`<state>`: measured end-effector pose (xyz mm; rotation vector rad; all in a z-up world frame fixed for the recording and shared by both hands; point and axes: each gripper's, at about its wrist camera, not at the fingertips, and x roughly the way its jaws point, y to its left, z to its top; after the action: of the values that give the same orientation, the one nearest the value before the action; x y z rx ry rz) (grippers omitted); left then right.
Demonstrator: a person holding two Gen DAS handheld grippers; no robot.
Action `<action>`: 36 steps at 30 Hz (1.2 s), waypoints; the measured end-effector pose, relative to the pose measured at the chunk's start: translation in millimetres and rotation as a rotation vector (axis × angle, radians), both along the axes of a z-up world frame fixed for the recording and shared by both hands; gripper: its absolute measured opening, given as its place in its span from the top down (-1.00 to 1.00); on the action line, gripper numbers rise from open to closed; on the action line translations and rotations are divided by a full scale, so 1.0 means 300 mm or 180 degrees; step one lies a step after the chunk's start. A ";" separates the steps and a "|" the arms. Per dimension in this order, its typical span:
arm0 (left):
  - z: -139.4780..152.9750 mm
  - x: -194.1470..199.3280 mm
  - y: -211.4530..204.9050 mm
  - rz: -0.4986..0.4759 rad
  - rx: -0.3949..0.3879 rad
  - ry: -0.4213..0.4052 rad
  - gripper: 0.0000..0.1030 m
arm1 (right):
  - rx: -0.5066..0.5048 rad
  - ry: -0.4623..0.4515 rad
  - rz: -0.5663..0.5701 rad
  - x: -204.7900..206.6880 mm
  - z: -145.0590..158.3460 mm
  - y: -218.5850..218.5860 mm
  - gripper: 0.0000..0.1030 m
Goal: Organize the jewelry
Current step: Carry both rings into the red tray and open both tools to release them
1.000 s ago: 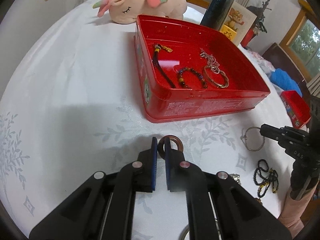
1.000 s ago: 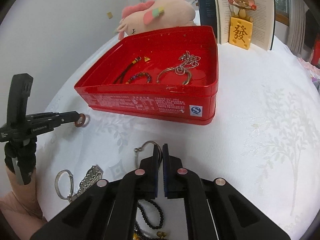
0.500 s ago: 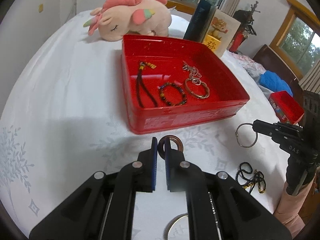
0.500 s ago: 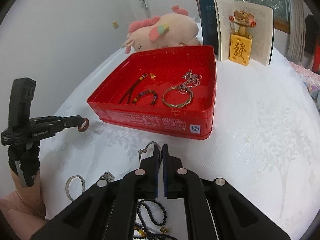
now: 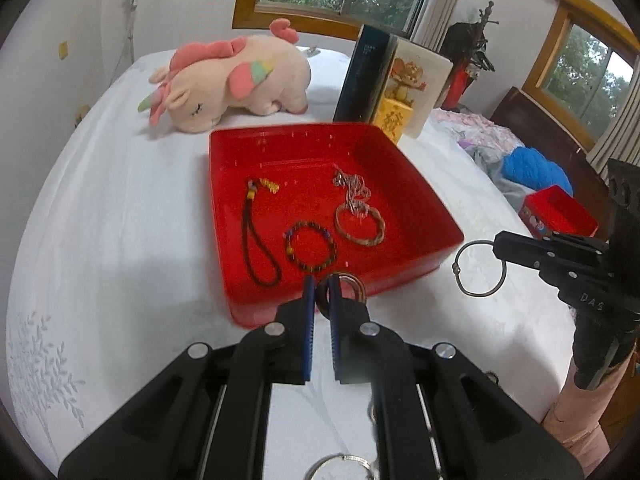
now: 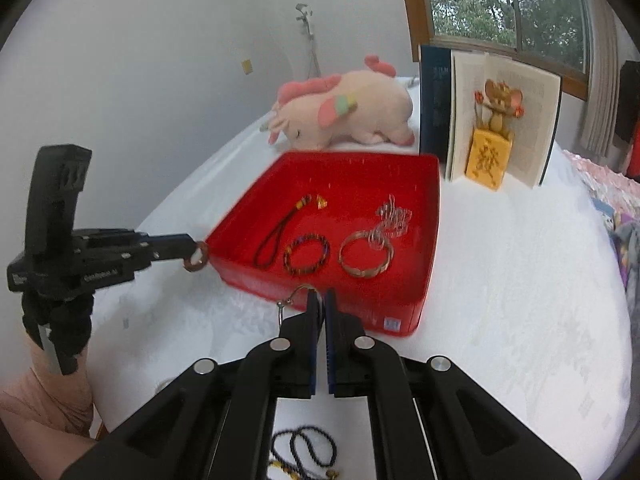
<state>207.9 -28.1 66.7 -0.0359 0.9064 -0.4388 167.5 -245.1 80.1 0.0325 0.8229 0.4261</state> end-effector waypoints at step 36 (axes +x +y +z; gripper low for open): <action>-0.221 0.504 -0.088 0.0279 0.0077 0.0603 0.89 | -0.0253 0.0639 -0.0239 0.593 -0.242 0.131 0.94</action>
<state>359.0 -54.6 0.5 -0.0959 1.0922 -0.3464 345.5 -205.9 7.3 0.0327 1.0326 0.3222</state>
